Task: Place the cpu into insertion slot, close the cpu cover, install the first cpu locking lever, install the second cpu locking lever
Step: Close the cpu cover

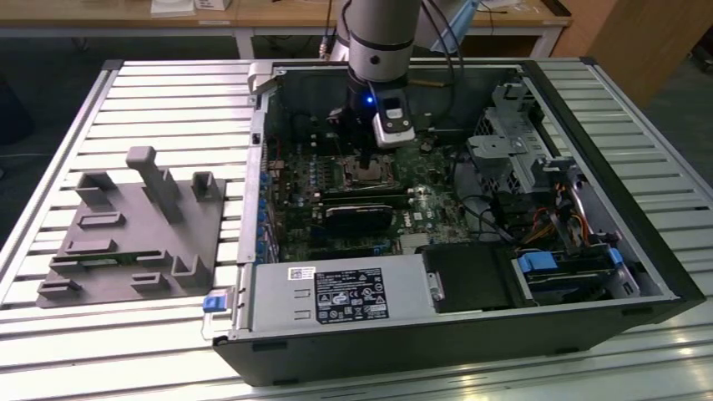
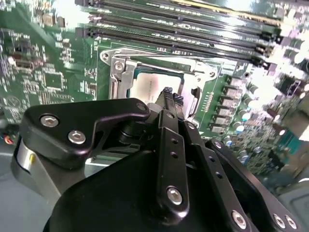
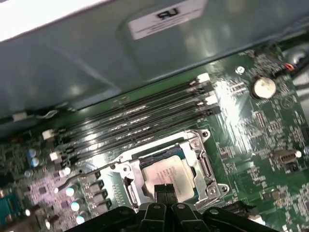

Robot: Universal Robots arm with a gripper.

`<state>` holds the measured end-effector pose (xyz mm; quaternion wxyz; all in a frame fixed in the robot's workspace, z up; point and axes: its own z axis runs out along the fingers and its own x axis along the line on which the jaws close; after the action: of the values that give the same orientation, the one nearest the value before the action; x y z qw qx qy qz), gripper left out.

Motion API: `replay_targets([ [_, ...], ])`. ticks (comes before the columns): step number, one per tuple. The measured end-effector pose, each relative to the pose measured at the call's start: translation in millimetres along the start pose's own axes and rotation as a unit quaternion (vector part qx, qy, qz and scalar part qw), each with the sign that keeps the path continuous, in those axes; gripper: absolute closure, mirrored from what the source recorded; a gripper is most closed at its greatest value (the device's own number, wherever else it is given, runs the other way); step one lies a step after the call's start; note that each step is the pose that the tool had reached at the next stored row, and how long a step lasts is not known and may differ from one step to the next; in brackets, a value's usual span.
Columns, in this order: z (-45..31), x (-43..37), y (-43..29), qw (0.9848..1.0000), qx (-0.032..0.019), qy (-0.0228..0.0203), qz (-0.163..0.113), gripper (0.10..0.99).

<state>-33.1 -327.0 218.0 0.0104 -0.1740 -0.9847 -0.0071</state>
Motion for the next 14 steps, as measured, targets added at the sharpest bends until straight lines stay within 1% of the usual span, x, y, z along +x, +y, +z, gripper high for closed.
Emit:
replay_targets([
  [2, 0.0, 0.0, 0.0, 0.9998, 0.0004, 0.0002, -0.018, 0.980],
  [4, 0.1, 0.0, 0.0, 0.9994, 0.0007, 0.0004, -0.036, 0.980],
  [6, 0.3, 0.0, 0.0, 0.9985, 0.0008, 0.0002, -0.054, 0.980],
  [8, 0.5, 0.0, 0.0, 0.9975, 0.0008, -0.0010, -0.071, 0.980],
  [10, 0.8, 0.0, 0.0, 0.9964, 0.0000, -0.0047, -0.085, 0.980],
  [14, 1.2, 0.0, 0.0, 0.9944, -0.0033, -0.0180, -0.104, 0.980],
])
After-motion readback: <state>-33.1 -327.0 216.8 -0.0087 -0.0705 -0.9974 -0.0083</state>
